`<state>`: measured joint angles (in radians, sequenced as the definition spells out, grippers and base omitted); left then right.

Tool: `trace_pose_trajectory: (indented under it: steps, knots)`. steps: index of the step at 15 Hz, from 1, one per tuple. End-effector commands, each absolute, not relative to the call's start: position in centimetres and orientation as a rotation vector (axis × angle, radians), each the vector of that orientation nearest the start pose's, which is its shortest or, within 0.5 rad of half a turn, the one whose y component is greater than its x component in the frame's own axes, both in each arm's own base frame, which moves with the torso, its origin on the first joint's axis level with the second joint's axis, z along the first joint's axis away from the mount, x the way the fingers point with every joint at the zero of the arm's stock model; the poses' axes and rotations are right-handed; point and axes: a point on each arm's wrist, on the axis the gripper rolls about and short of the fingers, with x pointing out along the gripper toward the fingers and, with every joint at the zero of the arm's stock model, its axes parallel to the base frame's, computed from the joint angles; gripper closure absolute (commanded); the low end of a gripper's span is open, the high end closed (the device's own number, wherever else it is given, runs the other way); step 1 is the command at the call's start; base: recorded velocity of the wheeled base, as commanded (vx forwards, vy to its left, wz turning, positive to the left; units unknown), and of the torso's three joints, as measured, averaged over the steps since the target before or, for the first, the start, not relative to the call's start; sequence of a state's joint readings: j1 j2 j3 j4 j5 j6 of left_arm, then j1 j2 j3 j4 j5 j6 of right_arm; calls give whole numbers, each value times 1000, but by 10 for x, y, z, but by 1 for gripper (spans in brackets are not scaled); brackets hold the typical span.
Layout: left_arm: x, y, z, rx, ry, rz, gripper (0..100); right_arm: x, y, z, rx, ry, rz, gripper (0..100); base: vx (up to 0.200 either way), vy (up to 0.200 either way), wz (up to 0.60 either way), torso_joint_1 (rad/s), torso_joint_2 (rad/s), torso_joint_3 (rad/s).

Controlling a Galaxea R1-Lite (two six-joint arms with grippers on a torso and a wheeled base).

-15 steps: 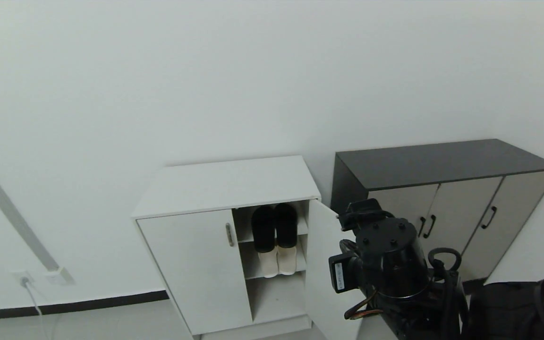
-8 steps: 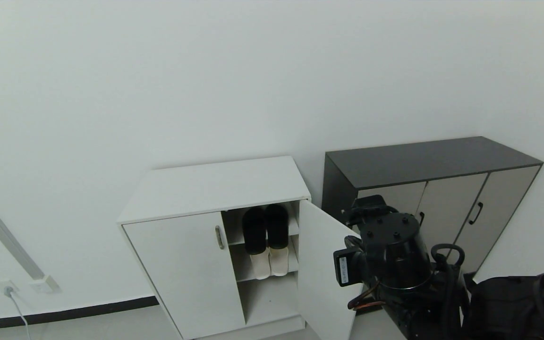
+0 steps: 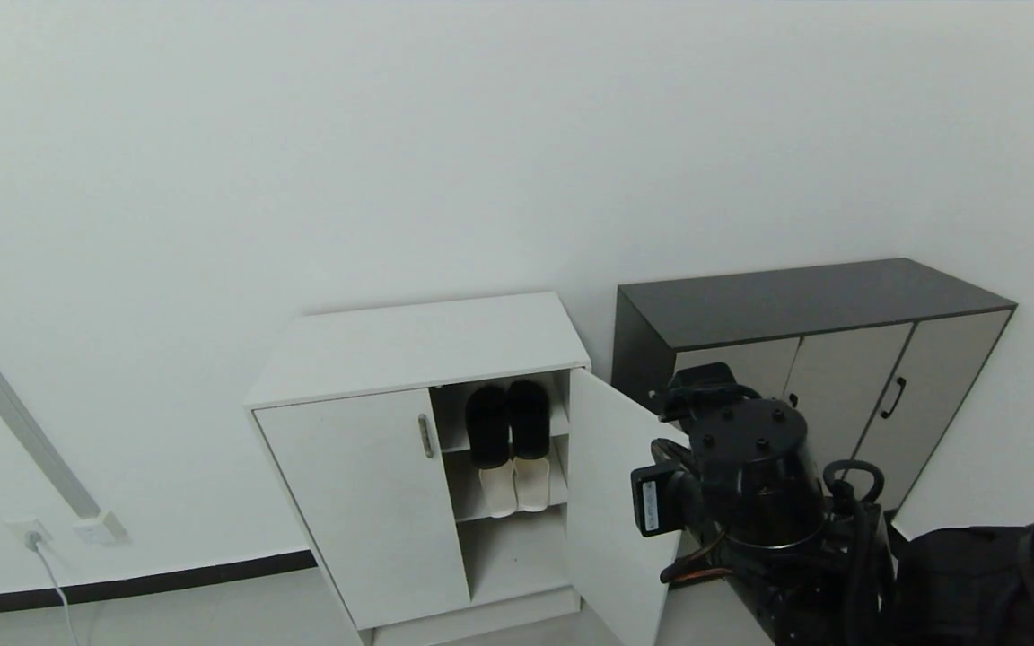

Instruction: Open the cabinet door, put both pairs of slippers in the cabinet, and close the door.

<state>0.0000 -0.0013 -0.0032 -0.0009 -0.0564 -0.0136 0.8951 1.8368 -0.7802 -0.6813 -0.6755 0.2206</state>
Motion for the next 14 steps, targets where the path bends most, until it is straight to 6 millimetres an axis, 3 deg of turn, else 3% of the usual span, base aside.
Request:
trace_pose_trajectory:
  steps: [1,5,9,14]
  knots:
    - [-23,-1,76,-14,-4,-57,100,225,237,136,-61,287,152,100,0,0,0,0,0,0]
    - [-23,-1,76,-14,-4,-57,100,274,226,147,-1,247,80,100,0,0,0,0,0,0]
    - [-23,-1,76,-15,-4,-57,100,317,214,134,13,258,20,100,0,0,0,0,0,0]
    - [-23,-1,76,-15,-4,-55,100,349,203,124,29,262,-3,100,0,0,0,0,0,0]
